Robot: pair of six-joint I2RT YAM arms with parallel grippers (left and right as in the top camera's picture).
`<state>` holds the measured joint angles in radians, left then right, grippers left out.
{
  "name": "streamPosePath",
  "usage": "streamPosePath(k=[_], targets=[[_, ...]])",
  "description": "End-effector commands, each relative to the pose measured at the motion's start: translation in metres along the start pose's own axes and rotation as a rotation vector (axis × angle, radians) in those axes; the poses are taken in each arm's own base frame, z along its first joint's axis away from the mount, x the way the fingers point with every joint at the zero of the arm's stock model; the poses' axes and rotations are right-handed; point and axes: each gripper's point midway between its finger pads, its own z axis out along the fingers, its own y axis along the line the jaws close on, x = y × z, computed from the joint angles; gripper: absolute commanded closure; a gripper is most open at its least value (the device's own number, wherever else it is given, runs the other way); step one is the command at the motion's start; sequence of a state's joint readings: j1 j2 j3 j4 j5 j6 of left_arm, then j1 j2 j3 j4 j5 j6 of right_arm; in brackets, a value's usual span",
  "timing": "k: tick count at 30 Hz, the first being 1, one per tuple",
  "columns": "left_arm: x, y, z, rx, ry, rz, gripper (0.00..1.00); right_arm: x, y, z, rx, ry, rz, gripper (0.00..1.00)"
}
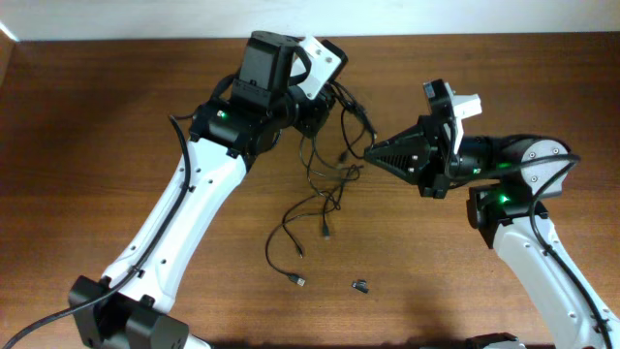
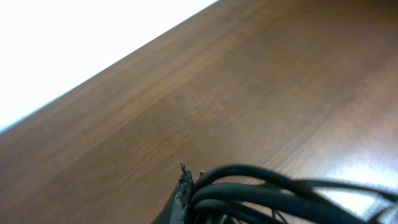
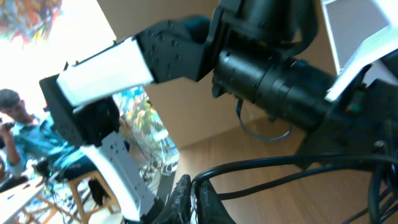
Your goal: Untangle cables
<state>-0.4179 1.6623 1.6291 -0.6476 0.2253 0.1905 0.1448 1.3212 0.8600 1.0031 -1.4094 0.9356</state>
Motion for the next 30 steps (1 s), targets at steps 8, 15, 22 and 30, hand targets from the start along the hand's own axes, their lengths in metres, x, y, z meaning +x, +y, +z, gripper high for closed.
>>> streamPosePath(k=[8,15,22,30], targets=[[-0.002,0.036,-0.009,-0.183,-0.007,-0.165,1.0,0.01,-0.004,0.001,-0.009,0.04,0.073,0.33],[-0.004,-0.009,-0.007,0.072,-0.02,0.131,1.0,0.028,-0.102,-0.019,0.442,-0.175,0.546,0.19],[0.005,-0.047,-0.014,0.29,-0.047,0.355,1.0,0.02,-0.126,-0.034,0.574,-0.293,0.614,0.19],[0.006,-0.059,-0.018,0.356,-0.066,0.391,1.0,0.018,-0.13,-0.038,0.592,-0.34,0.688,0.41]])
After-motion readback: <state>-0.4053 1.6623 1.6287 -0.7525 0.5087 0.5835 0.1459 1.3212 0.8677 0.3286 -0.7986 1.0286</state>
